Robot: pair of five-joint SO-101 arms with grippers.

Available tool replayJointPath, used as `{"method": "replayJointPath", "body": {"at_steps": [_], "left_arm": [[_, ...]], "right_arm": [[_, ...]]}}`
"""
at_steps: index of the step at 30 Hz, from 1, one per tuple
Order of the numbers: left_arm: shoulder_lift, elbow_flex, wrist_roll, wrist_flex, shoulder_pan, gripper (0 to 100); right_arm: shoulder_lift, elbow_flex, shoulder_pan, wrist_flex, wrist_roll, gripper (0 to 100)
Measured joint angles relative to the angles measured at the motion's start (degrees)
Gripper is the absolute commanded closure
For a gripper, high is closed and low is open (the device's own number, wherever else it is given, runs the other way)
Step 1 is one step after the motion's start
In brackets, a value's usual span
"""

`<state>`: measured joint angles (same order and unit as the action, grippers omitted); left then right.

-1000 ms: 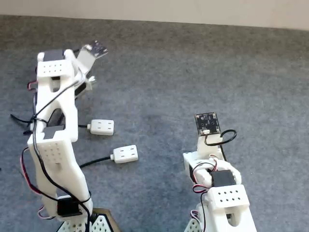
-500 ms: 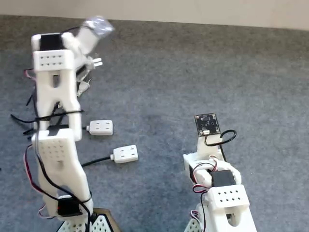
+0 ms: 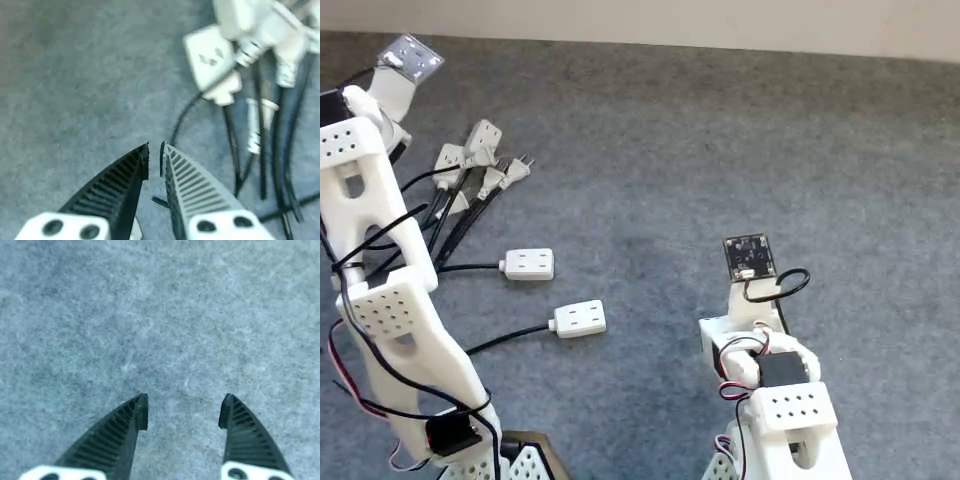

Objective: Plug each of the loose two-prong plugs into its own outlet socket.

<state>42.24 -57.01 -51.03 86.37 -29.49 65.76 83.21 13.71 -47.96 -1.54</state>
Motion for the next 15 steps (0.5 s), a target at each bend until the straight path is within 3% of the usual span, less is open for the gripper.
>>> {"method": "replayJointPath", "body": {"at_steps": [8, 12, 15], "left_arm": [[0.00, 0.00, -1.14, 2.81, 0.00, 91], [3.78, -0.35, 3.34, 1.67, 0.62, 79], [6.95, -0.35, 9.14, -0.88, 2.73, 77]], "right_arm": [[0.00, 0.00, 0.00, 0.00, 0.00, 76.7], [0.00, 0.00, 0.00, 0.00, 0.00, 76.7], [0.00, 0.00, 0.00, 0.00, 0.00, 76.7]]}}
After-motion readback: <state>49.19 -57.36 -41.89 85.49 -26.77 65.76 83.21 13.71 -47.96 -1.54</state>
